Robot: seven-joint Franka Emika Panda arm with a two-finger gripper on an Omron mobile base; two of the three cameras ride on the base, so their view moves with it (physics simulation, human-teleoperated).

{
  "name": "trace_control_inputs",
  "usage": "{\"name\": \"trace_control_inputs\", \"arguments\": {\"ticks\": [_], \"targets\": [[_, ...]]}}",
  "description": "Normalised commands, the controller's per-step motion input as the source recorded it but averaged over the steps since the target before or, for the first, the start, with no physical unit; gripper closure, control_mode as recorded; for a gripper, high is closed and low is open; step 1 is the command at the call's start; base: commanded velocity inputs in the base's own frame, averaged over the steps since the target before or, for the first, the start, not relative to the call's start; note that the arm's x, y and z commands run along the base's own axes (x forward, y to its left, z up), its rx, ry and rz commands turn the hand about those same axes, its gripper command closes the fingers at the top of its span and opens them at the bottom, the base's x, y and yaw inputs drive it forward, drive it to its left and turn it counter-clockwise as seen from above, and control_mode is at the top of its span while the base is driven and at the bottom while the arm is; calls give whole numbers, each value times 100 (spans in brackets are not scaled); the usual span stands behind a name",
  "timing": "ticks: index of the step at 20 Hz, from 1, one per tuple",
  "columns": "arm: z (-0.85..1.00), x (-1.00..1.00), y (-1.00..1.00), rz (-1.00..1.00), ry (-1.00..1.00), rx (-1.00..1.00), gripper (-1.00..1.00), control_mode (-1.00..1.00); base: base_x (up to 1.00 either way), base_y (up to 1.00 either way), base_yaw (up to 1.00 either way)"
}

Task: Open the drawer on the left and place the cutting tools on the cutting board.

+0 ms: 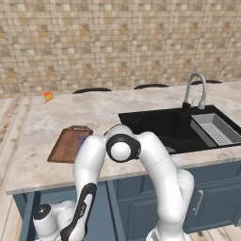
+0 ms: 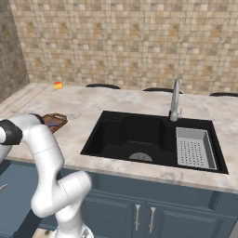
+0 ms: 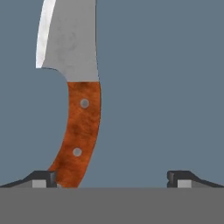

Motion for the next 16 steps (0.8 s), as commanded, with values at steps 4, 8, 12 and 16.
{"name": "trace_control_inputs", "arguments": {"ticks": [4,8,12,16], "targets": [[24,3,0,-3,-9,8,-100,-100,0,0,0],[20,0,0,-5,-2,6,-100,-100,0,0,0],[7,1,7,-3,-2,3,-100,-100,0,0,0],[-1,13,9,0,-4,0,-100,-100,0,0,0]]}}
